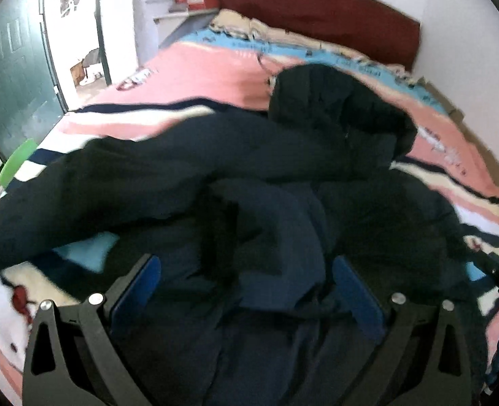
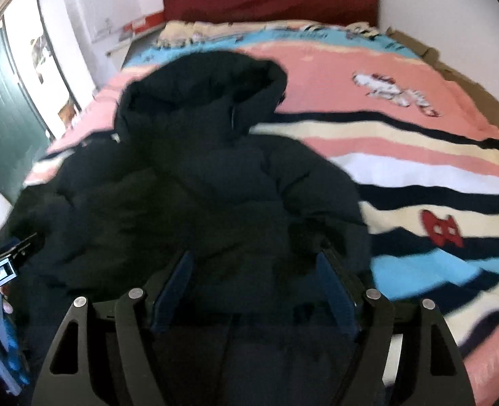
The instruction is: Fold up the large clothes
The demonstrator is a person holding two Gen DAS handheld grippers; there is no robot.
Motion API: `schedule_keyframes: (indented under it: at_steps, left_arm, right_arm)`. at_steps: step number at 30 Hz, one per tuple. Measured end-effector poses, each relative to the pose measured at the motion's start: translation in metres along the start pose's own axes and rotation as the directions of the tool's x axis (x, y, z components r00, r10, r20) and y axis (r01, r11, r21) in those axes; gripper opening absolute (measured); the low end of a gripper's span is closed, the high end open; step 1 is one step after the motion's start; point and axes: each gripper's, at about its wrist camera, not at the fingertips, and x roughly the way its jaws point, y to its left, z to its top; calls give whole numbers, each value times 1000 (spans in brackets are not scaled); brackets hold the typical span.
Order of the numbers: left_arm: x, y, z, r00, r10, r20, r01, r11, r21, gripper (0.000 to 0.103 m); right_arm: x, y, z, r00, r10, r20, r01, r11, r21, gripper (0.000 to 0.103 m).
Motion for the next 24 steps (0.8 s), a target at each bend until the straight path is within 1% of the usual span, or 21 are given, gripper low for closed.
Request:
schedule_keyframes:
  at_steps: [3, 8, 11, 14, 17, 20, 24]
  left_arm:
    - [-26, 8, -6, 1000, -20, 0, 20, 1000, 3, 103]
    - [-80, 30, -28, 997, -56, 44, 56, 998, -14, 103]
    - [-101, 49, -44, 996, -60, 60, 63, 997, -42, 103]
    - [-111, 68, -62, 996, -80, 49, 84, 993, -85, 103]
    - [-118, 89, -79, 996, -84, 43, 89, 989, -121, 103]
    - [-125, 112, -94, 995, -88, 44, 94, 983, -161, 103]
    - [-127, 137, -109, 994, -102, 49, 110, 968, -227, 103]
  right_arm:
    - [-36, 0, -10, 999, 1, 35, -1, 1000, 7, 75]
    - [-95, 0, -37, 996, 0, 86, -2, 1000, 17, 75]
    - [-116, -5, -51, 994, 2, 105, -8, 998, 57, 76]
    - [-130, -10, -71, 993, 13, 118, -26, 994, 109, 76]
    - [-137, -12, -91, 993, 25, 118, -44, 987, 158, 76]
    - [-140, -9, -104, 994, 20, 106, -37, 987, 159, 76]
    - [-150, -12, -116, 993, 27, 117, -48, 982, 180, 76]
